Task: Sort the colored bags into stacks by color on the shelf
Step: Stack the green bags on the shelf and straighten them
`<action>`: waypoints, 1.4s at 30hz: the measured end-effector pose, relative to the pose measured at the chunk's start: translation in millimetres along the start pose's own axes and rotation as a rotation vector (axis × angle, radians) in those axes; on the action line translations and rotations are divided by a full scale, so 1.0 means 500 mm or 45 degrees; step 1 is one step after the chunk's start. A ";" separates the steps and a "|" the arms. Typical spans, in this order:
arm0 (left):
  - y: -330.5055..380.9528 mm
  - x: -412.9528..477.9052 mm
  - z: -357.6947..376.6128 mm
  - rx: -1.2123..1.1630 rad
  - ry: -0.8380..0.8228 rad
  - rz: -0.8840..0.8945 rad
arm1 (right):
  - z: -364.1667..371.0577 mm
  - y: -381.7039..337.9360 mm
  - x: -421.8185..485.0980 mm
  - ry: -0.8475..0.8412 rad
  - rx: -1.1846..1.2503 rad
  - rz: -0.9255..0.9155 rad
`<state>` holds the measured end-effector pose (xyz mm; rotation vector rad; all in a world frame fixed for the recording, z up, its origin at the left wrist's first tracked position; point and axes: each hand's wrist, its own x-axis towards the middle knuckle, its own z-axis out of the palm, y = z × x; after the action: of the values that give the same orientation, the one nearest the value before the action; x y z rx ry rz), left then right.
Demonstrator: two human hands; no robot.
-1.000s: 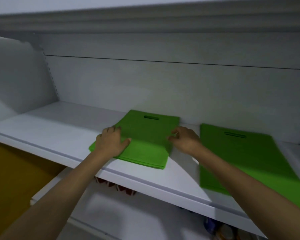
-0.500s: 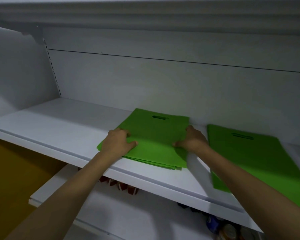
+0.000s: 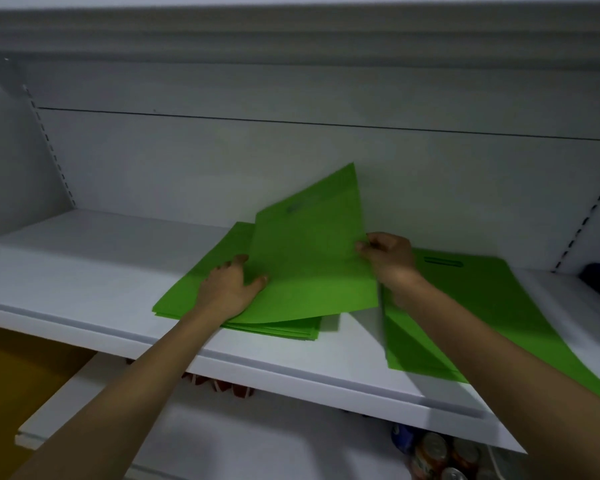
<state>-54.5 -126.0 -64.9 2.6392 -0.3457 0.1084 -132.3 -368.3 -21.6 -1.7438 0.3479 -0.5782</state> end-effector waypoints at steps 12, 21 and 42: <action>0.271 -0.035 0.112 -0.659 -0.150 0.141 | -0.360 0.096 -0.007 0.320 0.012 0.222; 0.358 -0.087 0.187 -0.357 -0.115 0.314 | -0.511 0.174 -0.005 0.174 -0.639 0.329; 0.303 -0.192 0.161 -0.137 -0.260 0.627 | -0.560 0.159 -0.125 -0.314 -0.795 0.002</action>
<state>-185.4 -271.6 -81.6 2.4089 -1.0356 -0.0225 -333.0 -584.1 -63.0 -2.3846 0.3796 -0.2535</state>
